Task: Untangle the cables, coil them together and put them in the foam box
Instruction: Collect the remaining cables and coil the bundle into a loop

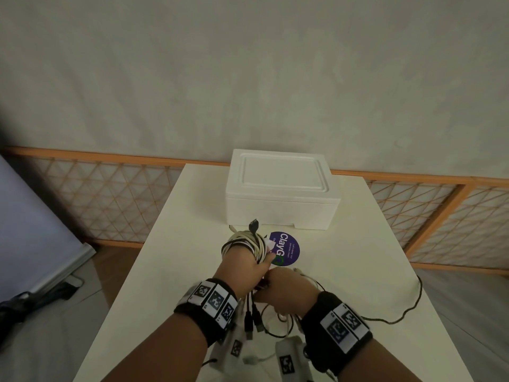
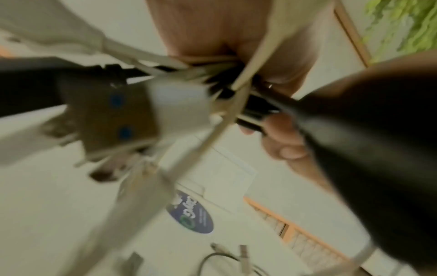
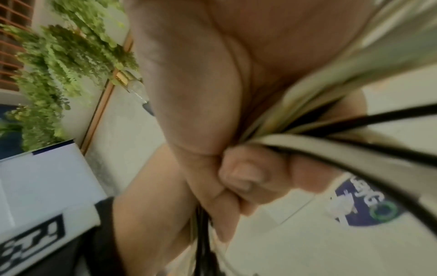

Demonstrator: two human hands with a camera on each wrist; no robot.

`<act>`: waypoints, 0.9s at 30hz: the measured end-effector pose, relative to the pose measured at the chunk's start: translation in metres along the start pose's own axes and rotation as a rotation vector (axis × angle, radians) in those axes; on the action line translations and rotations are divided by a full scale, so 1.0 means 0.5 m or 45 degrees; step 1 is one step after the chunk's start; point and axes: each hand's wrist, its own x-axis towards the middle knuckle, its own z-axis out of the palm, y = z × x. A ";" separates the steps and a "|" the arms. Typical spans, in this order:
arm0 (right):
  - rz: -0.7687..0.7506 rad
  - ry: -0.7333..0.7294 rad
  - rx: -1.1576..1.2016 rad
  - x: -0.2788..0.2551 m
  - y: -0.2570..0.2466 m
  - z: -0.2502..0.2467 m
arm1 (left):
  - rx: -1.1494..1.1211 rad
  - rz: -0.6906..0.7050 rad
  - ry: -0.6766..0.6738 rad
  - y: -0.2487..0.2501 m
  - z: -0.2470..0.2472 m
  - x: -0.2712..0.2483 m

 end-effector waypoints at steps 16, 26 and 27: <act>-0.145 0.141 -0.507 -0.038 0.006 -0.060 | 0.521 -0.057 -0.577 -0.057 -0.005 0.018; -0.361 0.387 -0.708 -0.038 -0.004 -0.081 | 0.628 0.289 -0.326 -0.011 -0.002 0.011; -0.418 0.439 -0.698 -0.039 -0.003 -0.092 | 0.471 0.261 -0.329 -0.017 -0.004 0.009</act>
